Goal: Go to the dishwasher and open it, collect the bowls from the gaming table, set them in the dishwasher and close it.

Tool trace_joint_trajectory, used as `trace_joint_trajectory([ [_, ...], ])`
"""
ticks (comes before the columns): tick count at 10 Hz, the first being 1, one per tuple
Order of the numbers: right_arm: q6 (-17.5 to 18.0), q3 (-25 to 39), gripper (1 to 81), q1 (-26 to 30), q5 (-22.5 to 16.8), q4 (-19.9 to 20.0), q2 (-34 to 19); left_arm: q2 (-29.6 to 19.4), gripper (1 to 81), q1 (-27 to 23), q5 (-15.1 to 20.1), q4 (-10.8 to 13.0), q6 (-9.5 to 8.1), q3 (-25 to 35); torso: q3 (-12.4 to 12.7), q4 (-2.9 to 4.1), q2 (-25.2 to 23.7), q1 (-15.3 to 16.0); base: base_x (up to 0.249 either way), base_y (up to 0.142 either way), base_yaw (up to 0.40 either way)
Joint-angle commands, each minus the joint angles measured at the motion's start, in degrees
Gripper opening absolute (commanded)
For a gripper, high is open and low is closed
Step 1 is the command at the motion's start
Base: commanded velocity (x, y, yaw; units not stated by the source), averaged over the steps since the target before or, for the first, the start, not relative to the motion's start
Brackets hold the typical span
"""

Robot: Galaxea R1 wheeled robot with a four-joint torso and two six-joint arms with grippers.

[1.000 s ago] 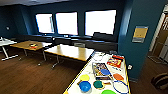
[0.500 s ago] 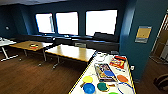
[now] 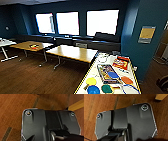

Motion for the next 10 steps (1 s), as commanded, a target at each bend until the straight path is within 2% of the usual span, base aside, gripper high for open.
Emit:
trace_joint_trajectory([
  [1, -0.09, 0.18, 81.1, 3.28, -3.90, 0.01, -0.03, -0.28, 81.1, -2.64, 2.39, 0.12, 0.44, -0.11, 0.00, 0.00, 0.00, 0.00, 0.071, 0.104, 0.000],
  [7, -0.17, 0.18, 81.1, 3.37, -3.90, 0.01, 0.05, -0.28, 81.1, -2.55, 2.39, -0.14, 0.44, -0.20, 0.00, 0.00, 0.00, 0.00, 0.067, 0.097, 0.000],
  [10, -0.17, 0.18, 81.1, 3.46, -3.90, 0.01, -0.03, -0.28, 81.1, -2.55, 2.39, -0.23, 0.44, -0.20, 0.00, 0.00, 0.00, 0.02, 0.000, 0.000, 0.000],
])
